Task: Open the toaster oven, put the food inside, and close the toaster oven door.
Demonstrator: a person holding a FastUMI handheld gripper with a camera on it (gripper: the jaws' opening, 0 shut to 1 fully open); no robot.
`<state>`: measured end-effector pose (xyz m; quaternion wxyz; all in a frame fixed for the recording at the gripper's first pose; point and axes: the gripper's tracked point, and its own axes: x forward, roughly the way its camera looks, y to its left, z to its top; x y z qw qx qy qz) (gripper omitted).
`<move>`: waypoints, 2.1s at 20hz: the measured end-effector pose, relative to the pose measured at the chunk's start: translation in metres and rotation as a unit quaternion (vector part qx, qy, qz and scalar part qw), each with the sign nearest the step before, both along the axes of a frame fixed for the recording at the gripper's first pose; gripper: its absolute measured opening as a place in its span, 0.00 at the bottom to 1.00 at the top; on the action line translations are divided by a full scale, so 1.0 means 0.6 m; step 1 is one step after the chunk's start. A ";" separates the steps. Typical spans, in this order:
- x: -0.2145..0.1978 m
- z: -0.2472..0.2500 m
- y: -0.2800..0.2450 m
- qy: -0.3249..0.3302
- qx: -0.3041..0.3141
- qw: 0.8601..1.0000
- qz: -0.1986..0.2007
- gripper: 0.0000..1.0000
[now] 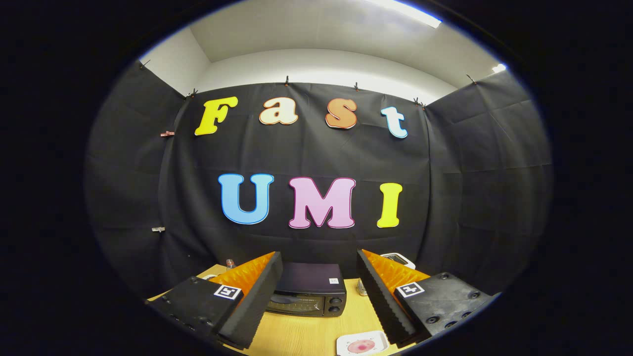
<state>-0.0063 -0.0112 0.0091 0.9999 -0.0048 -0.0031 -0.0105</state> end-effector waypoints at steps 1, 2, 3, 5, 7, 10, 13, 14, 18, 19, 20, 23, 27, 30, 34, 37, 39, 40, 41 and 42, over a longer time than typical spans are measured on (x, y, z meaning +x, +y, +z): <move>-0.001 0.001 -0.001 -0.001 0.002 1.000 -0.001 0.97; -0.001 0.000 0.003 0.000 0.005 1.000 0.002 0.97; -0.001 -0.002 0.005 0.003 0.005 1.000 0.004 0.97; 0.000 -0.003 -0.001 0.003 -0.004 1.000 0.001 0.97; 0.002 -0.010 -0.003 0.007 -0.005 1.000 -0.002 0.98; 0.006 -0.018 -0.002 0.013 -0.006 1.000 -0.006 0.97; 0.006 -0.030 0.006 0.022 -0.007 1.000 -0.005 0.97; 0.006 -0.031 0.007 0.023 -0.008 1.000 -0.006 0.97; 0.005 -0.035 0.013 0.023 -0.010 1.000 -0.007 0.97; 0.005 -0.037 0.011 0.024 -0.011 1.000 -0.009 0.97; 0.005 -0.040 0.012 0.025 -0.010 1.000 -0.010 0.97; 0.014 -0.042 0.020 0.025 -0.009 1.000 -0.013 0.97; 0.054 -0.062 0.057 0.029 -0.006 1.000 0.000 0.97; 0.105 -0.111 0.101 0.048 0.006 0.999 0.022 0.98; 0.196 -0.189 0.142 0.077 0.011 0.997 0.025 0.98; 0.250 -0.248 0.166 0.107 0.026 0.994 0.027 0.98; 0.275 -0.281 0.170 0.125 0.030 0.992 0.021 0.98; 0.286 -0.297 0.170 0.134 0.030 0.990 0.018 0.98; 0.296 -0.314 0.169 0.143 0.026 0.989 0.014 0.98; 0.305 -0.333 0.167 0.152 0.021 0.988 0.009 0.98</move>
